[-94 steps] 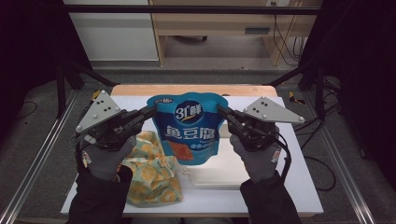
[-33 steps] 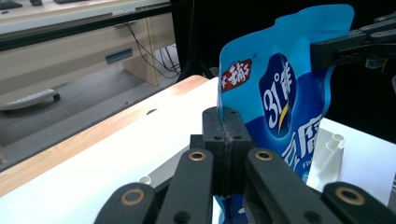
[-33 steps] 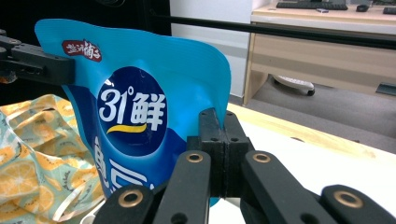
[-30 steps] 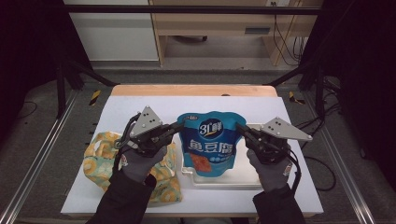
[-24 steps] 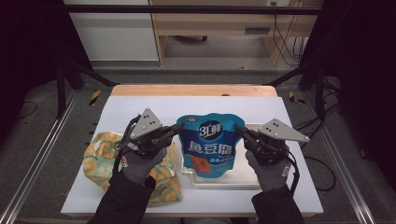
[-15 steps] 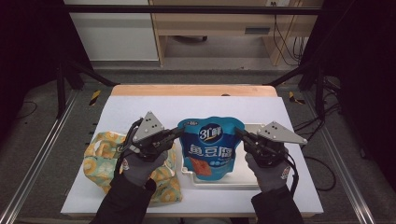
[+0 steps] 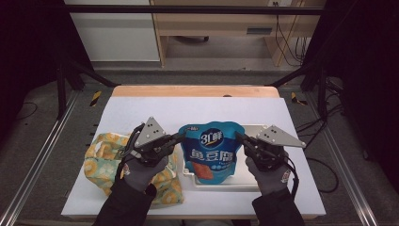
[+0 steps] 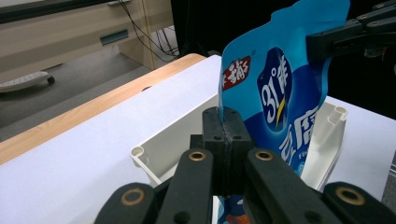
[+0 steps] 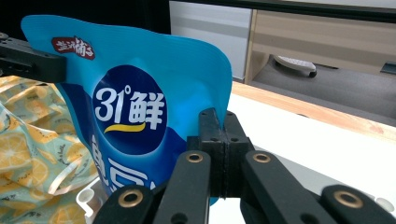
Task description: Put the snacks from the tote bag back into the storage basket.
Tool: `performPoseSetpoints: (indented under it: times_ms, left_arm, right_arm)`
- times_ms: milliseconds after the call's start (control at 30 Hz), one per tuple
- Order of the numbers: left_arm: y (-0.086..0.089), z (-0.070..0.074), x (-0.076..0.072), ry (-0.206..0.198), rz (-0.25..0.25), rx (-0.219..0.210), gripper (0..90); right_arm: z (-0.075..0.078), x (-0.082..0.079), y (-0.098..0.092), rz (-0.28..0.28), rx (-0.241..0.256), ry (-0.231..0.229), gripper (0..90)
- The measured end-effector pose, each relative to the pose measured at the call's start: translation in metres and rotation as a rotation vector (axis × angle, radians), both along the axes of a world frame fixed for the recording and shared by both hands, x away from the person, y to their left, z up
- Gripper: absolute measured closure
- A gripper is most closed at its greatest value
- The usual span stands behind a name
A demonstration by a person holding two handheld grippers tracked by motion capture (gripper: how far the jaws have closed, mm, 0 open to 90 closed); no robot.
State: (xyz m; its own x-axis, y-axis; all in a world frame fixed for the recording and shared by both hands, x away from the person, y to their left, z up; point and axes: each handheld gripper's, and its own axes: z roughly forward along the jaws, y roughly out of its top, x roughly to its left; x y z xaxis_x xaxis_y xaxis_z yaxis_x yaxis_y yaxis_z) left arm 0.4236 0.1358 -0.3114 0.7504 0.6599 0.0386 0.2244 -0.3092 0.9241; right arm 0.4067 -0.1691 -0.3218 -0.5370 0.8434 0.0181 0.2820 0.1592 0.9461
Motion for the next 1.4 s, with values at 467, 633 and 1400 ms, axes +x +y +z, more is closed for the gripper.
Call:
performPoseSetpoints:
  times_ms: [467, 633, 1400]
  left_arm:
    - [-0.001, -0.004, -0.003, -0.017, -0.005, 0.000, 89.7]
    - [0.001, -0.007, -0.005, -0.023, -0.005, -0.017, 88.3]
    - [0.031, -0.009, -0.013, -0.004, 0.023, 0.009, 57.3]
  right_arm:
    - [-0.004, -0.002, -0.002, -0.004, -0.005, 0.007, 90.0]
    - [-0.005, -0.003, -0.003, 0.000, -0.004, 0.000, 88.2]
    - [-0.012, -0.006, -0.003, -0.030, -0.017, -0.071, 43.1]
